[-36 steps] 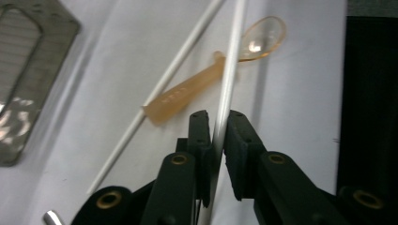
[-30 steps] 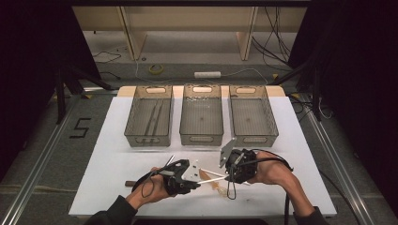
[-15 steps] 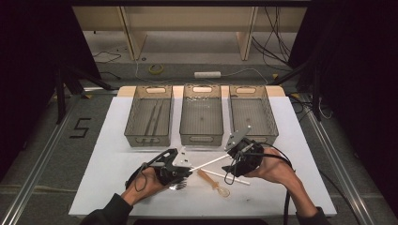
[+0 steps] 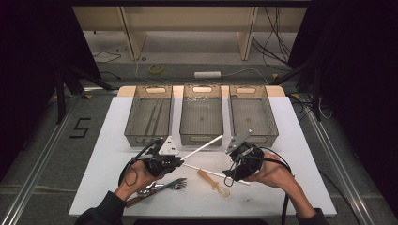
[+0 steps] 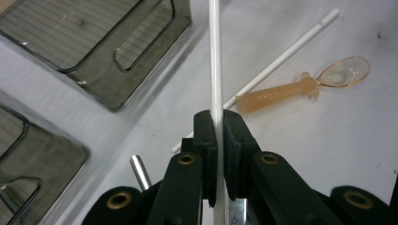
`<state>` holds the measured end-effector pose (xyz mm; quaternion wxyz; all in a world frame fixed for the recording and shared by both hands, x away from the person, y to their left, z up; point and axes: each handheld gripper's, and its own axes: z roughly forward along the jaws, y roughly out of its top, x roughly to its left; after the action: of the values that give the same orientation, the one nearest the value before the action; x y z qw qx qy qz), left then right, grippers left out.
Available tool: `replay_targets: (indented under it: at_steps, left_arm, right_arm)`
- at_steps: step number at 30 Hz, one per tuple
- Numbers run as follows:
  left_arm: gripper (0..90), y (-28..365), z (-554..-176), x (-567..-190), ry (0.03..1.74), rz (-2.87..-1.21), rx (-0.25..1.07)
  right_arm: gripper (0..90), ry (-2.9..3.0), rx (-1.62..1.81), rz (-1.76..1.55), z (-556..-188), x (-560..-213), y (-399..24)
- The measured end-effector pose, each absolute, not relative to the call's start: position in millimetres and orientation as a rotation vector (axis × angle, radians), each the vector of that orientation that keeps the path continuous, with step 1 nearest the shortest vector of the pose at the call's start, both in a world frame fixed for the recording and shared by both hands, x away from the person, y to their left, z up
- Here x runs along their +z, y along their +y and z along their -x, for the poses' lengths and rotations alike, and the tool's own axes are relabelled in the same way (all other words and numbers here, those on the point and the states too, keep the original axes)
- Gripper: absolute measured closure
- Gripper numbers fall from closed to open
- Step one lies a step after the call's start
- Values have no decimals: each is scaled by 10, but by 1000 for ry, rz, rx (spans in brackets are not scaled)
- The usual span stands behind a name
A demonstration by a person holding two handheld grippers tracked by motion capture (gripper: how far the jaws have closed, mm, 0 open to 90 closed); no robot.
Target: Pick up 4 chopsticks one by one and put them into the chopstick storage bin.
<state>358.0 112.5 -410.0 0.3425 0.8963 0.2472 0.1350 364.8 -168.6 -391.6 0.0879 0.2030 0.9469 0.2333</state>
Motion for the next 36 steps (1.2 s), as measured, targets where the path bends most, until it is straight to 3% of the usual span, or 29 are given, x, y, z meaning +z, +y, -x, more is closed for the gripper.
replay_targets:
  at_steps: [18, 36]
  left_arm:
    - [847, 1378, -3740, -3999, 787, -2220, 400]
    - [848, 1837, -4177, -3891, 1019, -2052, 494]
  right_arm:
    - [370, 2883, 576, -665, -3742, -4140, -1716]
    - [344, 2906, 546, -675, -3775, -4210, -1706]
